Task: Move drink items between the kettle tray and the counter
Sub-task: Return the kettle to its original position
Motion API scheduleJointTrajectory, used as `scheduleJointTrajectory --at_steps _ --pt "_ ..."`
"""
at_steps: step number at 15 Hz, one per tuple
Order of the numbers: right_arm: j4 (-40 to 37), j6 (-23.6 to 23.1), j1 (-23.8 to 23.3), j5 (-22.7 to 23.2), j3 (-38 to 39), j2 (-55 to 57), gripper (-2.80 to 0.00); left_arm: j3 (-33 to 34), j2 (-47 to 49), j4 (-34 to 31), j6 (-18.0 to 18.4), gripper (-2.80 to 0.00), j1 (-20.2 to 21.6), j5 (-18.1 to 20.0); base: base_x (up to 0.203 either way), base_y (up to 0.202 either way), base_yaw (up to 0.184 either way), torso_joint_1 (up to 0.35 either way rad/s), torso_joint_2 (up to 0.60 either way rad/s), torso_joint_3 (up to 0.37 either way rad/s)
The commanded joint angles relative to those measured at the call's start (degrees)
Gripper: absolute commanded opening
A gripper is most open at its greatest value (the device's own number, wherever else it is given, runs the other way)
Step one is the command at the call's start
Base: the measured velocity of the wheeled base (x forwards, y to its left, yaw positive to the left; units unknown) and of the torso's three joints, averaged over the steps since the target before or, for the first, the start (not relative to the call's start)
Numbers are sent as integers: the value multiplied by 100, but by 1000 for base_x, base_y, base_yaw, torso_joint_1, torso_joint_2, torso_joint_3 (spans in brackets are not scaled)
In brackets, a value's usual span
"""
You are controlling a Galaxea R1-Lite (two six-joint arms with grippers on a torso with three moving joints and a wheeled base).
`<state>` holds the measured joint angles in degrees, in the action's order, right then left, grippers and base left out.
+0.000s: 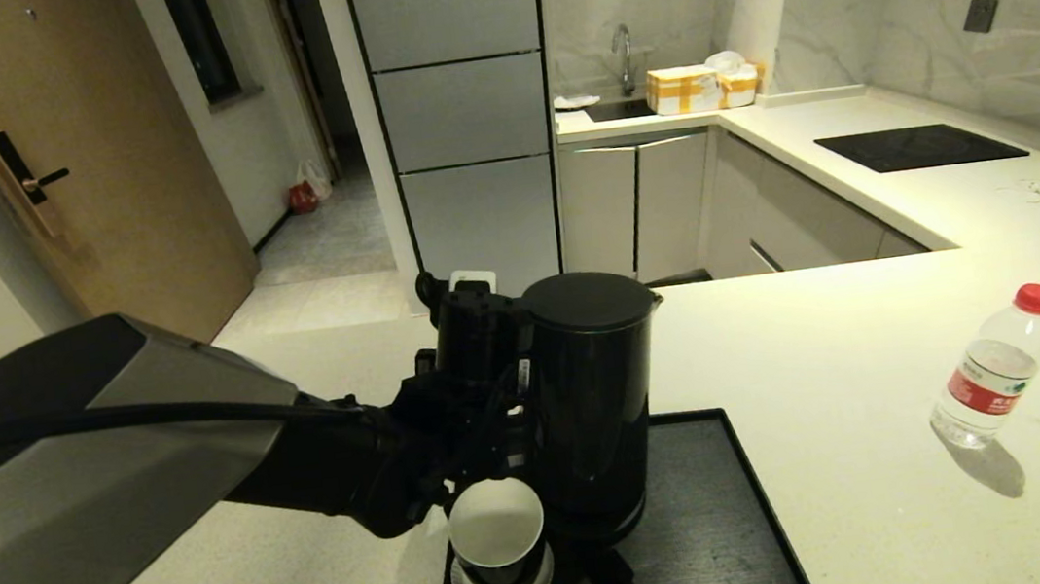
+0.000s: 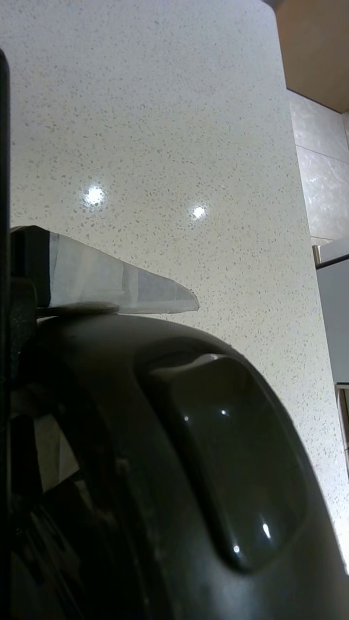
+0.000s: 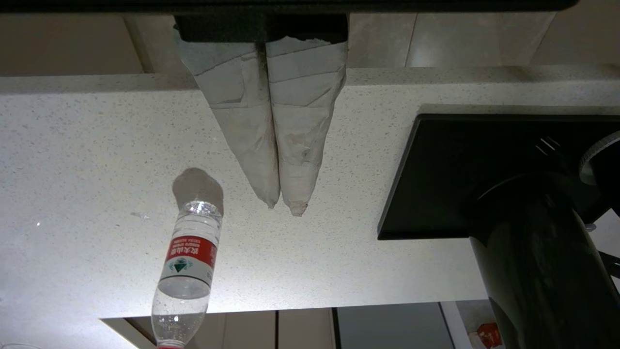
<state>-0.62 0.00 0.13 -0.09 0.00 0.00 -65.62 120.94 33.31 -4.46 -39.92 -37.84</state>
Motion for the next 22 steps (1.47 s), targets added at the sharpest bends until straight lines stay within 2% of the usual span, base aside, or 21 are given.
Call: scheduleJointTrajectory --at_steps 1,13,22 --pt "0 0 13 0 18 0 -280 60 -38 -9 6 -280 -77 -12 0 0 0 0 0 0" --pt "0 0 4 0 18 0 -280 369 -71 -18 82 -280 -183 -39 0 0 0 0 0 0" --pt "0 0 4 0 18 0 -280 249 41 -9 336 -280 65 -31 0 0 0 0 0 0"
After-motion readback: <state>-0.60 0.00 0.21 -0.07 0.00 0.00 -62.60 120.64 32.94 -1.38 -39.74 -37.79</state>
